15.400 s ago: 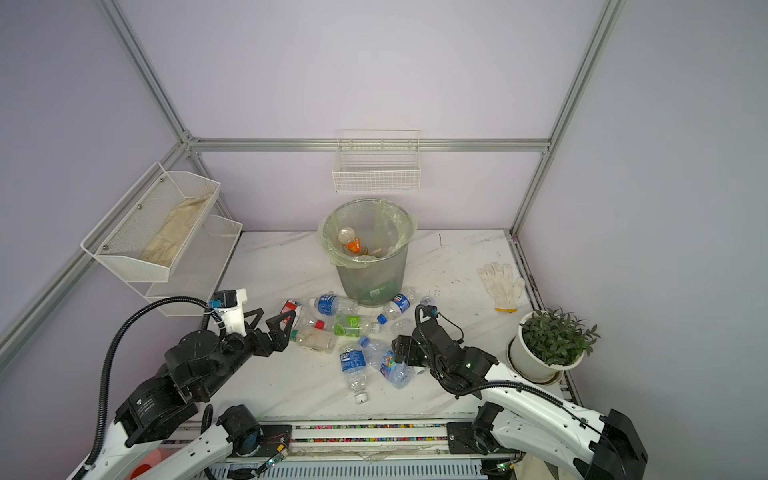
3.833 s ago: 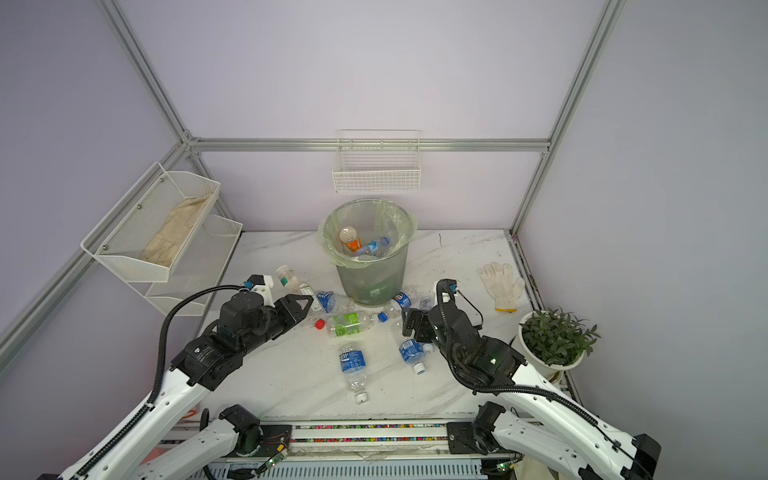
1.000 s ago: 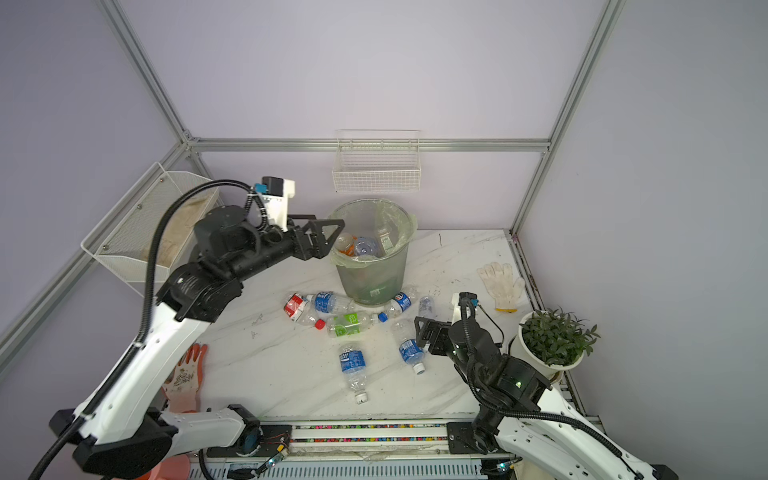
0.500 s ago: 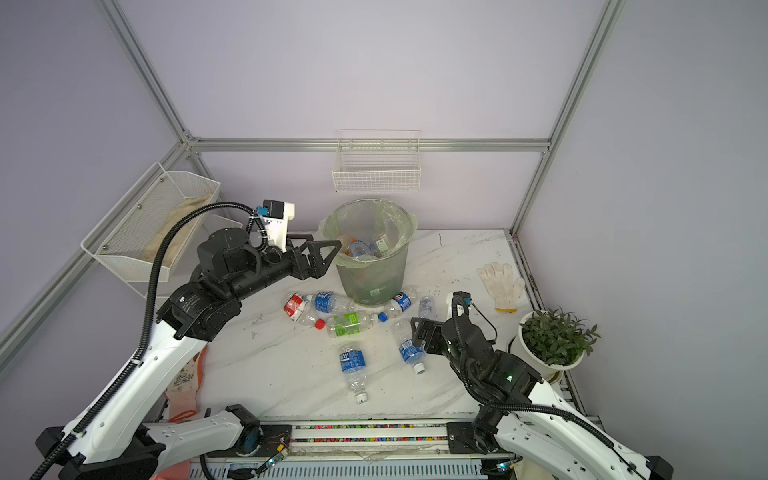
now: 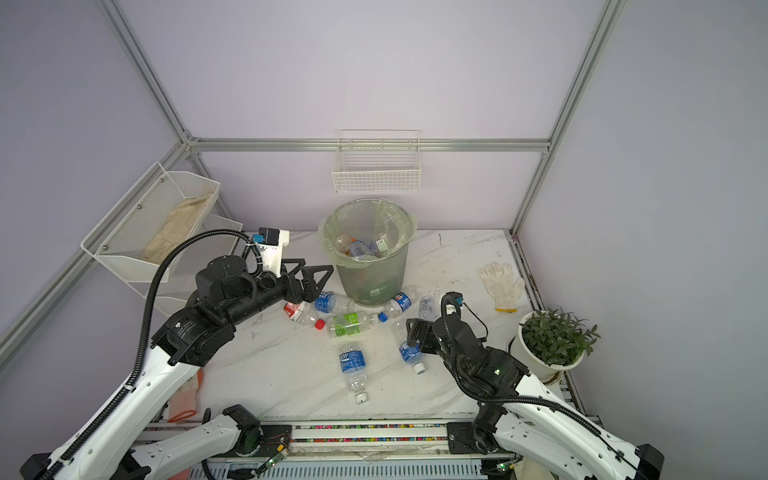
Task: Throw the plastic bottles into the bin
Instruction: 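Draw the left gripper back while the right gripper reaches toward the nearest blue-labelled bottle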
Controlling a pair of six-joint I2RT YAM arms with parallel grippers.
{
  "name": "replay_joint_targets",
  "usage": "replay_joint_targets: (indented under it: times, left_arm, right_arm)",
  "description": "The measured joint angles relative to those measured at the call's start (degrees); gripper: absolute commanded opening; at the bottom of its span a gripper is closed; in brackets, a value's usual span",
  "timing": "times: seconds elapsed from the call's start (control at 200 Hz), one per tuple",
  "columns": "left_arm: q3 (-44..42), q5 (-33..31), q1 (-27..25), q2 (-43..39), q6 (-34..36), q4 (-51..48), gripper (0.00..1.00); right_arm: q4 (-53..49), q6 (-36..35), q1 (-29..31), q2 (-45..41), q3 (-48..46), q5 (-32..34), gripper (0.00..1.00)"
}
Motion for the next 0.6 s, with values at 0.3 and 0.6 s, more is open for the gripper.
replay_joint_targets:
  times: [0.3, 0.6]
  left_arm:
    - [-6.01, -0.28, 0.0, -2.01, -1.49, 0.0, 1.0]
    - [-14.97, -1.14, 0.0, -7.23, -4.81, 0.0, 1.0]
  right_arm:
    - [1.16, 0.02, 0.0, 1.86, -1.31, -0.96, 0.97]
    - [4.09, -0.55, 0.0, 6.75, -2.38, -5.2, 0.97]
